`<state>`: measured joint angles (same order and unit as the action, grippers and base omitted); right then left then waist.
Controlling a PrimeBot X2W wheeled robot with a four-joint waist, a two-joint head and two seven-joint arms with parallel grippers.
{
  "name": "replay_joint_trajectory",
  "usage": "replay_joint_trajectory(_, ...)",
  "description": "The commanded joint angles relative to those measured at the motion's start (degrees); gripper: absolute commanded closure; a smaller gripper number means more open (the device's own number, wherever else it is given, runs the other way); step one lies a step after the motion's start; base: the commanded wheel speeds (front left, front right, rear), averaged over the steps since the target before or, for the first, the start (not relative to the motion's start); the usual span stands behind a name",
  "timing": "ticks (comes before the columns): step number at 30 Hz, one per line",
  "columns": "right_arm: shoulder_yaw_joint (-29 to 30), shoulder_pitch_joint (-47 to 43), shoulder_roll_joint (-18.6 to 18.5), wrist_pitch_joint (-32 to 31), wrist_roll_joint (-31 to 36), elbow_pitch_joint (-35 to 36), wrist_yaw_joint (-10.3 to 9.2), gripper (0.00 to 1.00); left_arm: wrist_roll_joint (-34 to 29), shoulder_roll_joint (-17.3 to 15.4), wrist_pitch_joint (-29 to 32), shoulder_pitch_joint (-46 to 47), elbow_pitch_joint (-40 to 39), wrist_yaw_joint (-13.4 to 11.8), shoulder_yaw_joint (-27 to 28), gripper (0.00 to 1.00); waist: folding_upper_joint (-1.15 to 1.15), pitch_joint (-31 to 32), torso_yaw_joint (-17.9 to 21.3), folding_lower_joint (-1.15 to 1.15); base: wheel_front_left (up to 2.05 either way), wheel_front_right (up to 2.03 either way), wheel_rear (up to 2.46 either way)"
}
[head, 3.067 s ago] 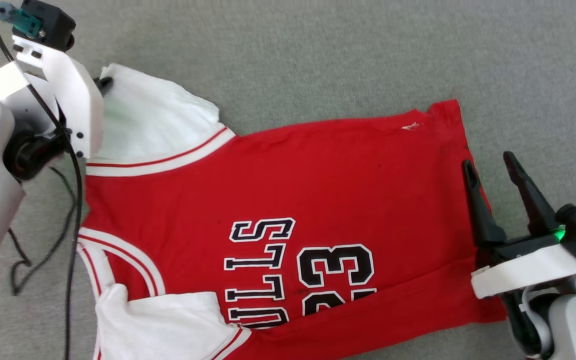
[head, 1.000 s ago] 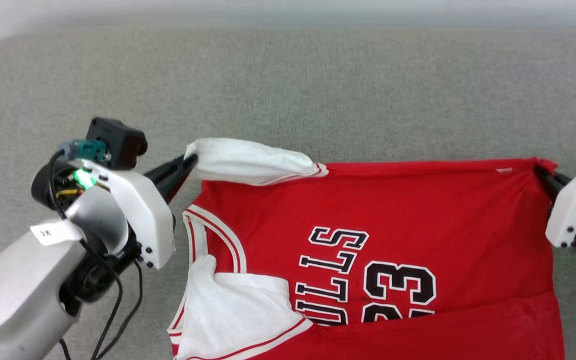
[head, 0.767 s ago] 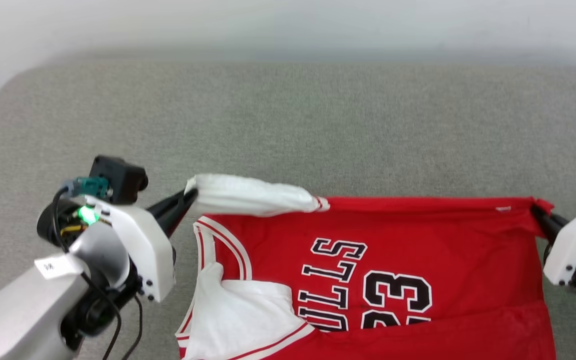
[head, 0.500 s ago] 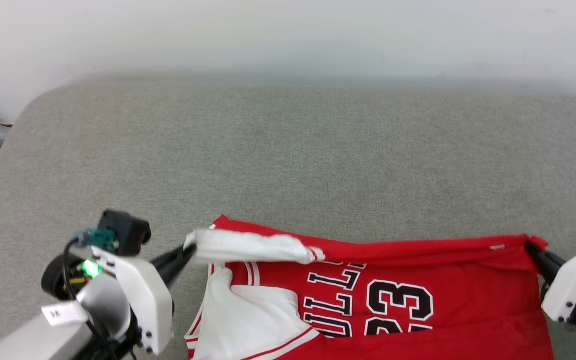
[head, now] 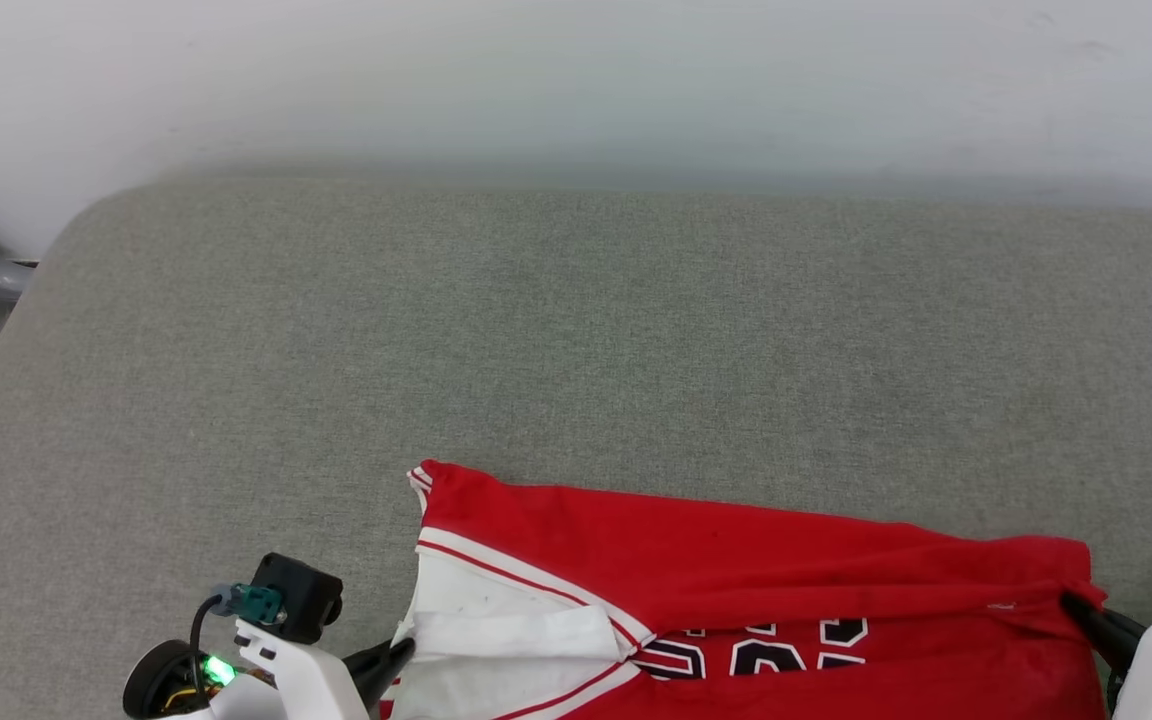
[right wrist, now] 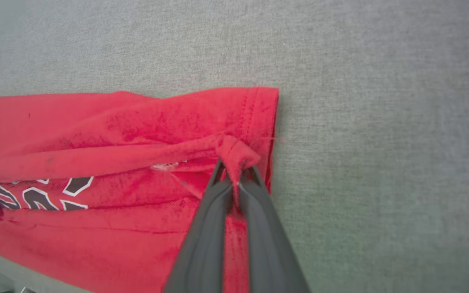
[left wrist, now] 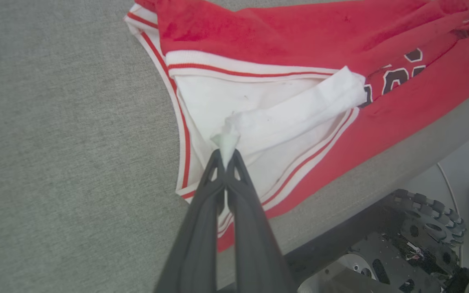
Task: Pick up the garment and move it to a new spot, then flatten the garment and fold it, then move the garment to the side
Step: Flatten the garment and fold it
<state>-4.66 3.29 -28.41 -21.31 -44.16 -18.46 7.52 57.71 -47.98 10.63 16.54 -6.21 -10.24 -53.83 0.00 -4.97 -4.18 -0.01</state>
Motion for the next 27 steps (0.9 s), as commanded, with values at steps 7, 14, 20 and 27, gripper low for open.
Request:
replay_joint_trajectory(7,-3.4,-2.8,-3.7,-2.5,-1.5,2.5,-0.07,1.00,-0.9,0.9,0.1,-1.0,4.3,0.6,-1.4,1.00,0.00,-0.3,0.6,0.01,0.00,0.00,0.00)
replay_joint_trajectory(14,-6.3,-2.7,-5.0,-3.2,-1.6,2.2,-0.07,1.00,-1.2,2.9,-1.0,-0.3,7.8,1.6,-2.1,1.00,0.00,-1.1,0.8,0.01,0.00,0.00,0.00)
replay_joint_trajectory(20,-8.6,-2.0,-5.6,-3.4,0.0,0.7,-0.09,0.00,-1.7,4.5,-2.9,0.5,10.3,1.5,-1.6,0.00,0.00,-1.5,1.0,0.01,0.00,0.00,0.00)
replay_joint_trajectory(27,-9.0,-1.8,-5.6,-3.3,-1.9,0.8,-0.09,0.00,-1.3,4.9,-5.0,-0.3,11.2,1.5,-0.8,0.00,0.00,0.0,1.3,0.01,0.00,0.00,0.00)
